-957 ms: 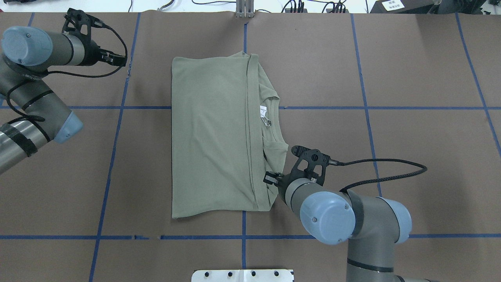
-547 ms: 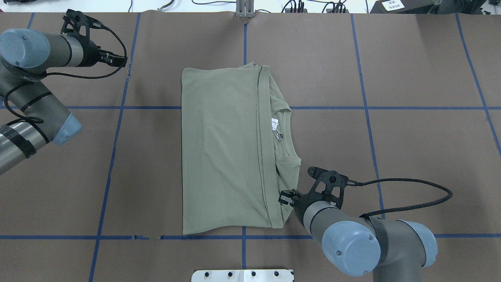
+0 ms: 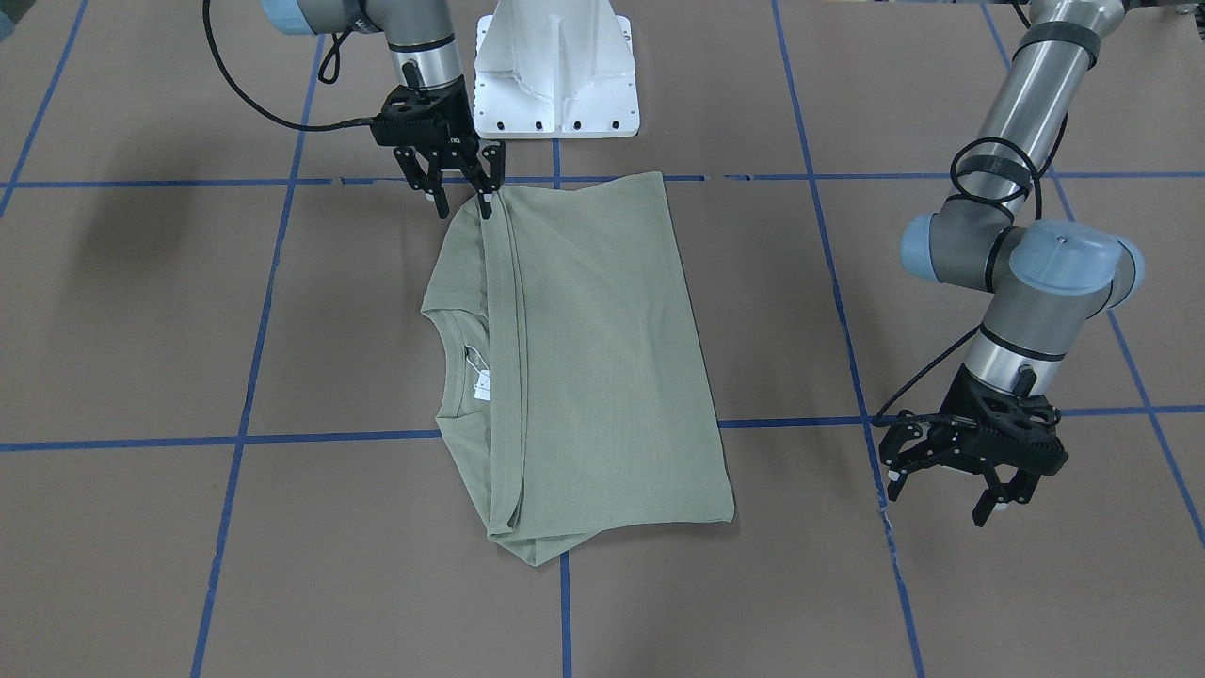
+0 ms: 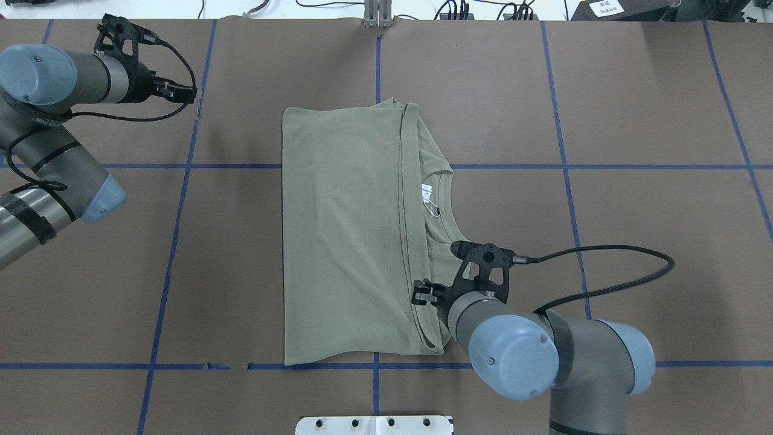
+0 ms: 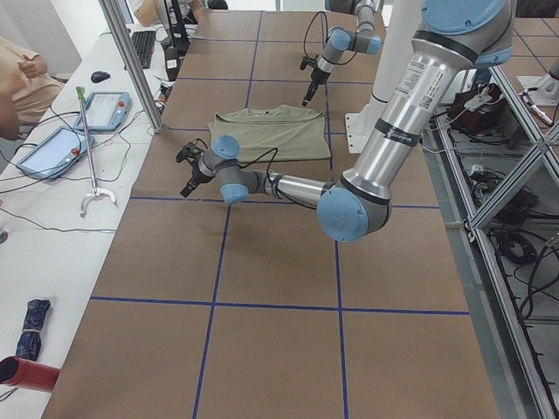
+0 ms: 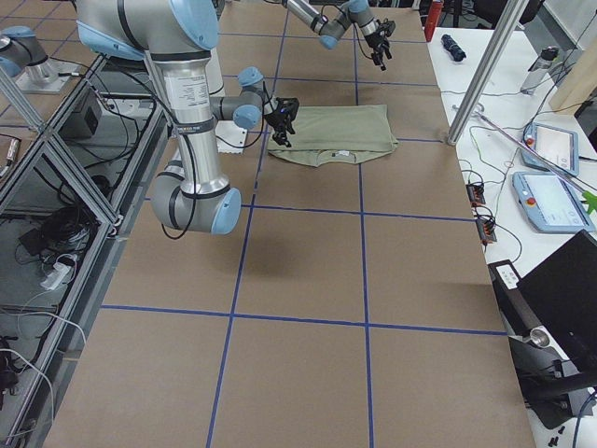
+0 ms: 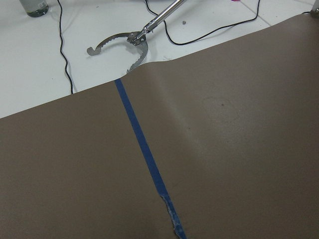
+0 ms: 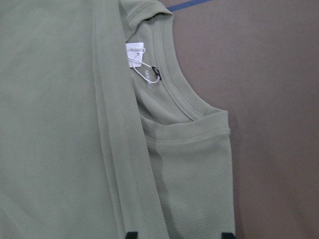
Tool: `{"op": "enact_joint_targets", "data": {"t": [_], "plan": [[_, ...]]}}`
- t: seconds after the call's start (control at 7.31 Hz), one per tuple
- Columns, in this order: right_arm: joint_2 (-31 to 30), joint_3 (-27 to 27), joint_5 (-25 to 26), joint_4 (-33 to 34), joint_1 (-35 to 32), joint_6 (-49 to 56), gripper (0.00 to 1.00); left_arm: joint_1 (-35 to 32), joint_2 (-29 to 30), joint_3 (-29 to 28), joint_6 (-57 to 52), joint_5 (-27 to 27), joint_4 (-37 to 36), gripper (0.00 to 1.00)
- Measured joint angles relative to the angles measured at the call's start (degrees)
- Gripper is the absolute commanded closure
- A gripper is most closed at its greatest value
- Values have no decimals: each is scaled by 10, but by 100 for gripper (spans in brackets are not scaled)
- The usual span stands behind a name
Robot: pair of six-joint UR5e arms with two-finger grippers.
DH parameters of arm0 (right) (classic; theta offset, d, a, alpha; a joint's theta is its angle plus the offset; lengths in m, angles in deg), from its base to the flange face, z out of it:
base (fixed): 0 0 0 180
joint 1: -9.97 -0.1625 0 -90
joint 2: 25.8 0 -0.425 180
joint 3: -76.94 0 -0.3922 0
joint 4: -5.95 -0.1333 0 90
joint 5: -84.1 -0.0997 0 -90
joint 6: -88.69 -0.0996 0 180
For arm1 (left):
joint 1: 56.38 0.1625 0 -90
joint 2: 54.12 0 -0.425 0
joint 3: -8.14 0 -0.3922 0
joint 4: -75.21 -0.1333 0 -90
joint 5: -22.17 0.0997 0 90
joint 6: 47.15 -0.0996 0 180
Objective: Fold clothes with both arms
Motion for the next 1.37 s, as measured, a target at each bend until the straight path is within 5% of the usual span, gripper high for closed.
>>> {"op": "enact_joint_targets", "data": {"t": [0.27, 0.55, 1.23, 1.37], "plan": [[64, 56, -74, 35, -39, 103, 0, 1, 0, 0, 0, 0, 0, 0], [80, 69, -136, 77, -43, 205, 36, 3, 0, -1, 0, 0, 0, 0], [79, 71, -150, 108, 0, 263, 46, 11, 0, -2, 10, 0, 1, 0], [79, 71, -150, 108, 3, 264, 67, 12, 0, -2, 11, 0, 1, 0]]}}
